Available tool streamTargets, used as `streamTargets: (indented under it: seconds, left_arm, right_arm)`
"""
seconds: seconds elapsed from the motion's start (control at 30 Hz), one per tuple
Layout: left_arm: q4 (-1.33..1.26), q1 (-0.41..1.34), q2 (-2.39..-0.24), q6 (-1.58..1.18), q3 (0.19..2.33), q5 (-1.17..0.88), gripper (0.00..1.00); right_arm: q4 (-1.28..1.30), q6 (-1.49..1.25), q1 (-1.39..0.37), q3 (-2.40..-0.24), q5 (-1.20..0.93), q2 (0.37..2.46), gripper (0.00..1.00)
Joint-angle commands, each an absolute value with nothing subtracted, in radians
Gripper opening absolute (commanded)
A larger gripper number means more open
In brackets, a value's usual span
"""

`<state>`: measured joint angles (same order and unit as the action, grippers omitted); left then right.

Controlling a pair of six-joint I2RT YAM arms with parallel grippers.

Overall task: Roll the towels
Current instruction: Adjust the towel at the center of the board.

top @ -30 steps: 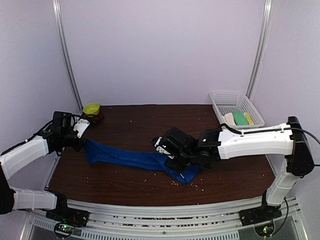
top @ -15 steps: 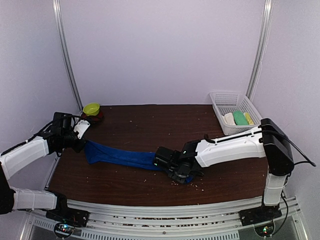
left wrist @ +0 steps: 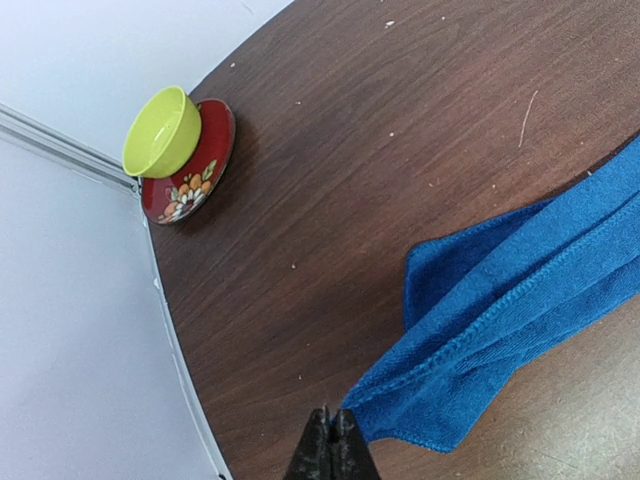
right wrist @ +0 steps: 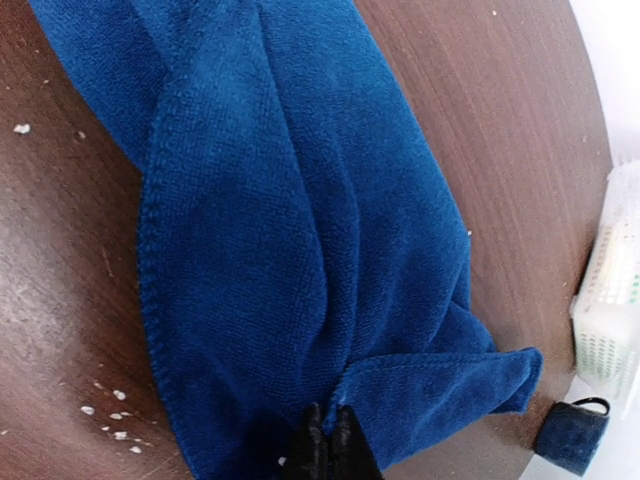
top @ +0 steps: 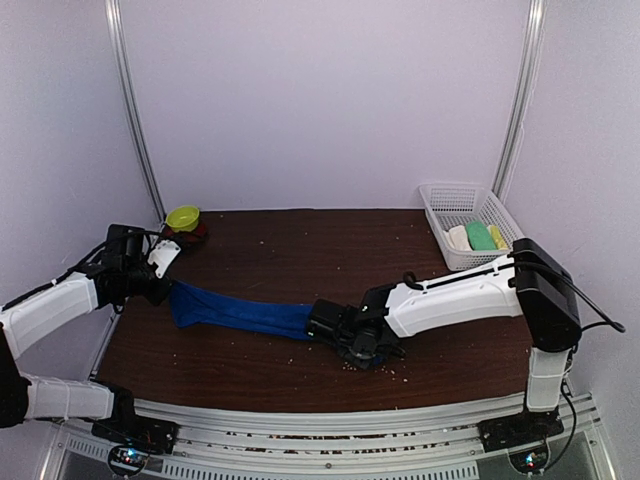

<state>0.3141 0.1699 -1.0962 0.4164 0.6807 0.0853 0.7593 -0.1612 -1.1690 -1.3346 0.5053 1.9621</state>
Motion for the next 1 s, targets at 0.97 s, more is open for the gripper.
streamTargets:
  seconds: [0.97]
  left_arm:
    - [0.218,0.152,-1.123,0.368,0.666,0.247,0.0]
  right_arm:
    - [-0.046,-0.358,-1.121,-1.014,0.978,1.667,0.0]
